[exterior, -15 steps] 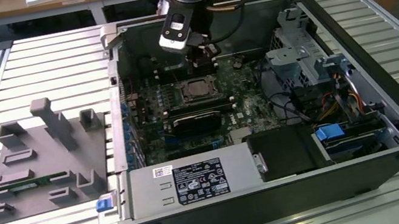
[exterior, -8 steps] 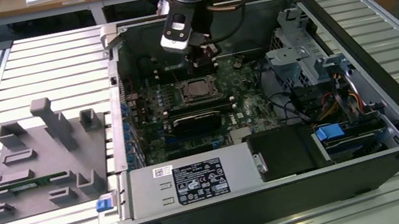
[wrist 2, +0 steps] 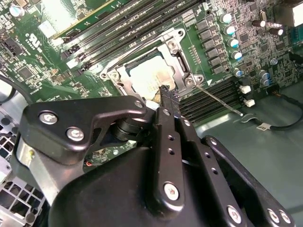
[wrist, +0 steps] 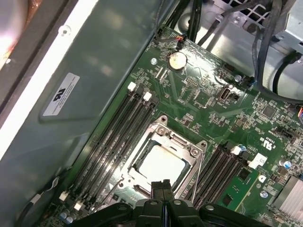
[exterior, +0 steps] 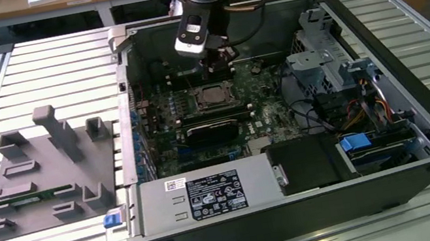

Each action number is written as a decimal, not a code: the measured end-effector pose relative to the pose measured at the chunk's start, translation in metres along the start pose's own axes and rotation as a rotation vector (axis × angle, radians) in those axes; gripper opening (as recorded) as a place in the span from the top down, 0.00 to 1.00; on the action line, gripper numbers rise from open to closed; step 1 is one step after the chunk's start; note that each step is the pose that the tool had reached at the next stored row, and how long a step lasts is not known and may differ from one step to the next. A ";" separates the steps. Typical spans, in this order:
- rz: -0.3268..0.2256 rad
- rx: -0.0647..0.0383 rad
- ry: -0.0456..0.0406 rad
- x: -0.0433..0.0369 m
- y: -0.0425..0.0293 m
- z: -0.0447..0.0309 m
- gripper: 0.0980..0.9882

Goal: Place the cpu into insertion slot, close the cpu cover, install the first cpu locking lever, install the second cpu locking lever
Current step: 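Install the first cpu locking lever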

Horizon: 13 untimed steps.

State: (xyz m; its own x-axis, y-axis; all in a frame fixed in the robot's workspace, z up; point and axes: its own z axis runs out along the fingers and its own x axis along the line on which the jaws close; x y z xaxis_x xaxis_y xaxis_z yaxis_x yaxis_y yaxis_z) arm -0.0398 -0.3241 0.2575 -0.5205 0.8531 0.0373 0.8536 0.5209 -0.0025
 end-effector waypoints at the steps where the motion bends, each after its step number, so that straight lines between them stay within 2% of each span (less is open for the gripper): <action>1: -0.004 0.000 0.0000 0.0000 0.0000 0.0000 0.99; 13: -0.038 0.001 -0.0001 0.0000 0.0000 0.0000 0.99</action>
State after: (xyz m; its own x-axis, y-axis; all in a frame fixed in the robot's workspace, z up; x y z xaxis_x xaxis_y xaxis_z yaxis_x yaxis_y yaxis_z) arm -0.0398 -0.3241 0.2575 -0.5522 0.8329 0.0373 0.8334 0.5527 -0.0025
